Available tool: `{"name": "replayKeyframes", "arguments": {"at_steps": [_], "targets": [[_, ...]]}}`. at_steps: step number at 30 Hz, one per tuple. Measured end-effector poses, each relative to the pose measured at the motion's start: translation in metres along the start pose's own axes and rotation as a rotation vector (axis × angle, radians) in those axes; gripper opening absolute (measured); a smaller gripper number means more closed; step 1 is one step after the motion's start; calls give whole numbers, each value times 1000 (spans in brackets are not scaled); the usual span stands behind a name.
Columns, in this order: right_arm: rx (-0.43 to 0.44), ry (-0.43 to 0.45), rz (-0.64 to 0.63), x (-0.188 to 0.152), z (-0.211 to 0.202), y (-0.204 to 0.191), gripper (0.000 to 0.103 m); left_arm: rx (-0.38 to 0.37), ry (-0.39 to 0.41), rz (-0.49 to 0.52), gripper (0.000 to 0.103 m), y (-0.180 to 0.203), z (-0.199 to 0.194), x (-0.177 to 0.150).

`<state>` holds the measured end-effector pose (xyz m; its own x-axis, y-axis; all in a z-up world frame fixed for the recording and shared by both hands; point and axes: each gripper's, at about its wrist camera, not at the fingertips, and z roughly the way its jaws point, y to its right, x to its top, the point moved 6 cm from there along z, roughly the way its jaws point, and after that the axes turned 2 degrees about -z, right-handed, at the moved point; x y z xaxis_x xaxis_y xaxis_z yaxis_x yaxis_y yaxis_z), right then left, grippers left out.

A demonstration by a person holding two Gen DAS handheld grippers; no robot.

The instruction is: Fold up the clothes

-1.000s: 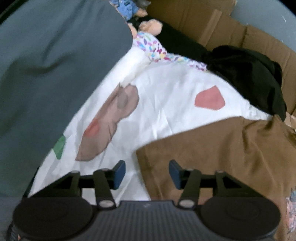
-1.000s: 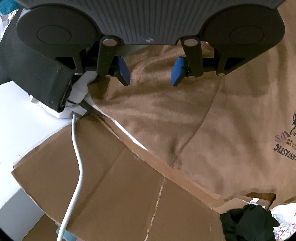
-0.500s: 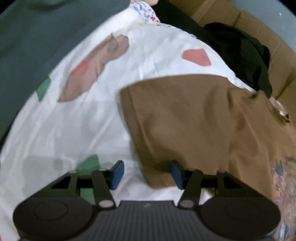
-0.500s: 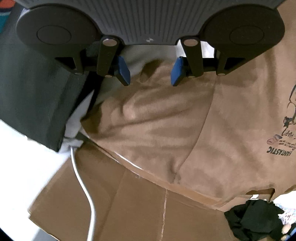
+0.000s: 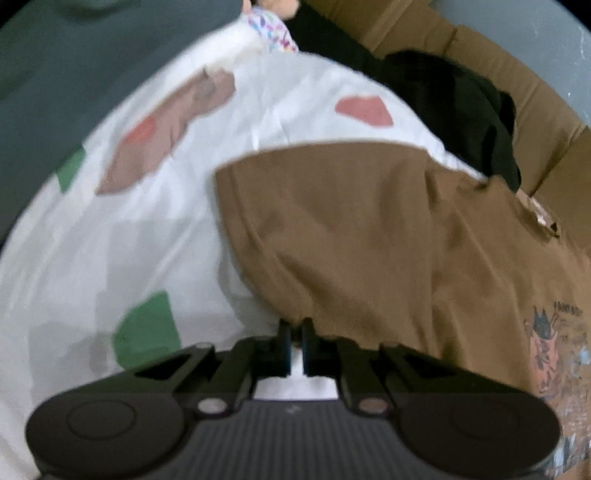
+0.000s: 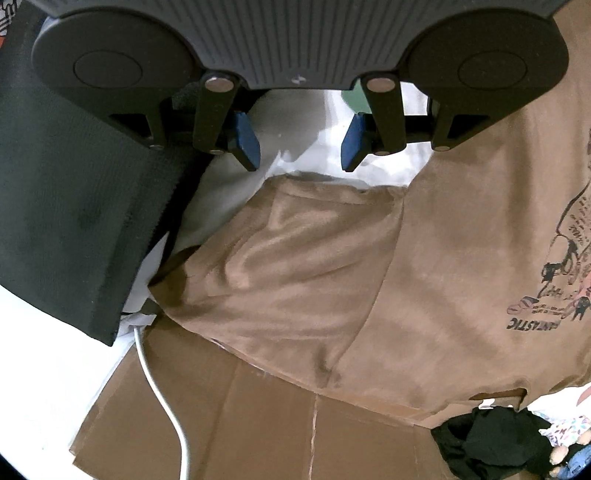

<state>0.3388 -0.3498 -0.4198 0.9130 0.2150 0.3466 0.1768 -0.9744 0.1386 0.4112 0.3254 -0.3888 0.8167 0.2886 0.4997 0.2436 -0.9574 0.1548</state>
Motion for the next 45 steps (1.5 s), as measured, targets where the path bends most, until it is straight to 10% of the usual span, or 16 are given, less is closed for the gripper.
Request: {"name": "replayKeyframes", "arguments": {"at_steps": [5, 9, 22, 27, 38, 45], "targets": [[-76, -14, -32, 4, 20, 1, 50, -2, 18, 16, 5, -6, -18, 9], [-118, 6, -58, 7, 23, 4, 6, 8, 12, 26, 5, -6, -18, 7], [-156, -49, -173, -5, -33, 4, 9, 28, 3, 27, 7, -3, -10, 5], [-128, -39, -151, -3, -40, 0, 35, 33, 10, 17, 10, -5, -16, 7], [-40, -28, -98, 18, 16, -13, 33, 61, 41, -5, 10, -14, -26, 22], [-50, -101, -123, -3, 36, -11, 26, 73, -1, -1, 34, -10, -9, 16]]}}
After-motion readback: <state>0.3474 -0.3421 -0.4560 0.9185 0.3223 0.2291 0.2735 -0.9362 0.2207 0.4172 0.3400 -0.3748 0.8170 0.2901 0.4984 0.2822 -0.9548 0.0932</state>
